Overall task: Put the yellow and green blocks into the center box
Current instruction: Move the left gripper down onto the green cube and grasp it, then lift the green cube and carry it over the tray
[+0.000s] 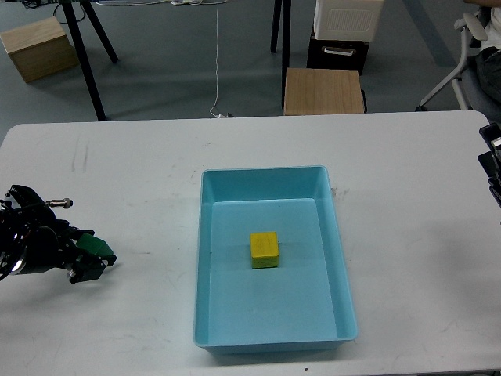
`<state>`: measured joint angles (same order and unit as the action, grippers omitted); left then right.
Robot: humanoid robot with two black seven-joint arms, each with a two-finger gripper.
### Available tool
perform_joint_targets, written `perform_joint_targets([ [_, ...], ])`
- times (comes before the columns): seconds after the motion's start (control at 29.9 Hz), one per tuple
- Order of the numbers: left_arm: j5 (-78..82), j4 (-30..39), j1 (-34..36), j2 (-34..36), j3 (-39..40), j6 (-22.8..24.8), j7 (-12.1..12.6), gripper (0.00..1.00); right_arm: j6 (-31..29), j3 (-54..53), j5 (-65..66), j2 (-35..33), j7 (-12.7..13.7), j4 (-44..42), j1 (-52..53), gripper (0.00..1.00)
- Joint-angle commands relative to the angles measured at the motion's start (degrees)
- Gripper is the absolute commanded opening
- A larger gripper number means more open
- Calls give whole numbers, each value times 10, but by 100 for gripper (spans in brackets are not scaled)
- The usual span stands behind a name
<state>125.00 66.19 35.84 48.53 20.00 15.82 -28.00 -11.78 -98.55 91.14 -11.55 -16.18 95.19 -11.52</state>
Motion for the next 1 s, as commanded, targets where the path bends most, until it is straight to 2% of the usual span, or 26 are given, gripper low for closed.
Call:
perform_joint_targets([
  [0.0,0,0,-1,3,0,0,0,37,0,0,0,0,0,0,0,96],
  [0.1,0,0,-2,7,0,1,0,20,0,0,0,0,0,0,0,96],
  [0.2,0,0,-2,9,0,1,0,15,0,0,0,1,0,0,1,96],
  [0.33,0,3,17,29,7,0,0,14,0,-1,0,1,0,0,1,96],
  [0.47,0,16,91,39,10,3,0,14,9,-8,0,-1,-1,-1,1,96],
  [0.6,0,46,171,80,4,9,0,14,11,-10,1,-2,-1,-5,-3,96],
  [0.7,-2,95,220,83,3,16,0,14,11,-10,2,-7,-1,-7,-12,96],
  [0.77,-4,138,245,79,3,43,0,14,11,-9,2,-9,0,-11,-18,97],
  [0.87,-4,195,280,59,5,114,0,14,11,-10,2,-13,0,-29,-28,96],
  [0.97,-3,217,306,-25,3,122,0,14,18,-15,2,-23,0,-47,-36,96],
])
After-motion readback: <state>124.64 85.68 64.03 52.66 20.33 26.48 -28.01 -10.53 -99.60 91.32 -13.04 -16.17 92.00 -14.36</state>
